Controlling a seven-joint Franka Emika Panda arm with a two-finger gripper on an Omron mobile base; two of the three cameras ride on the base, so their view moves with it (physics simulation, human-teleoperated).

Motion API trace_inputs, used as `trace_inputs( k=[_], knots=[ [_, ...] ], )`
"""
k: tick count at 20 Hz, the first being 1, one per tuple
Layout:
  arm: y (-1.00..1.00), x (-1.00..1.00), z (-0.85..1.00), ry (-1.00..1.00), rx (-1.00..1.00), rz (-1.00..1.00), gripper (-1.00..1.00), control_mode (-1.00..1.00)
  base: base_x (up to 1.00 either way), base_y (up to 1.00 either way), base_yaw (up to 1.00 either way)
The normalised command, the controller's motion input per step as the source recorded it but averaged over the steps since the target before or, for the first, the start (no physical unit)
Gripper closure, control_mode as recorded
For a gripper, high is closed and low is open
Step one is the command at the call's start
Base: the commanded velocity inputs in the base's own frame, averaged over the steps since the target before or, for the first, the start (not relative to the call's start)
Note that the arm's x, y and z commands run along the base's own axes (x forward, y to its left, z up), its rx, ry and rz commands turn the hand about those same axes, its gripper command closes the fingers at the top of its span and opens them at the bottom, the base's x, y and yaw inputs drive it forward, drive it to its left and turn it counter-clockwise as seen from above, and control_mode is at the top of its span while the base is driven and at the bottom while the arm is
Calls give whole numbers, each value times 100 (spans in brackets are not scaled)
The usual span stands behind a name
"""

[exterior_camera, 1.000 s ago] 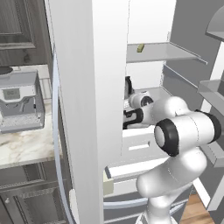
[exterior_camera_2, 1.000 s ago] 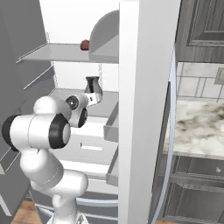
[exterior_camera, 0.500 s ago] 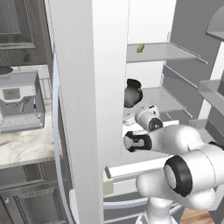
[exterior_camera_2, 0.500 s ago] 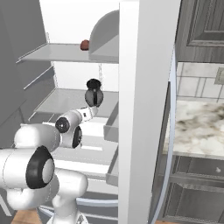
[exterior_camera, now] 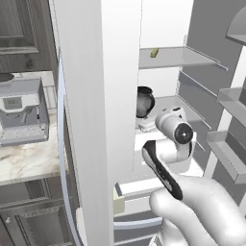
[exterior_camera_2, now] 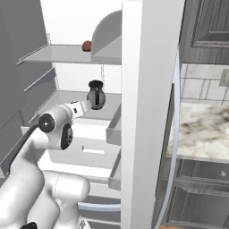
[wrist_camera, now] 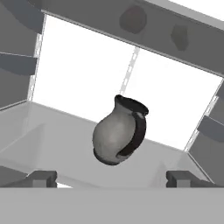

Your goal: Move the pork loin and butter stick from the second highest shelf to the top shelf to make space. Then, place the pitcher from the counter on the cleared second highest shelf.

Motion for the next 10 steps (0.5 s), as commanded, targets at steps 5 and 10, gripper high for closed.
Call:
trace_inputs(
  k=[5,10],
  knots=[
    [-2,-93,54,15,0,0,-100,-100,0,0,0],
    [-3,-98,54,18,0,0,-100,-100,0,0,0]
  ],
)
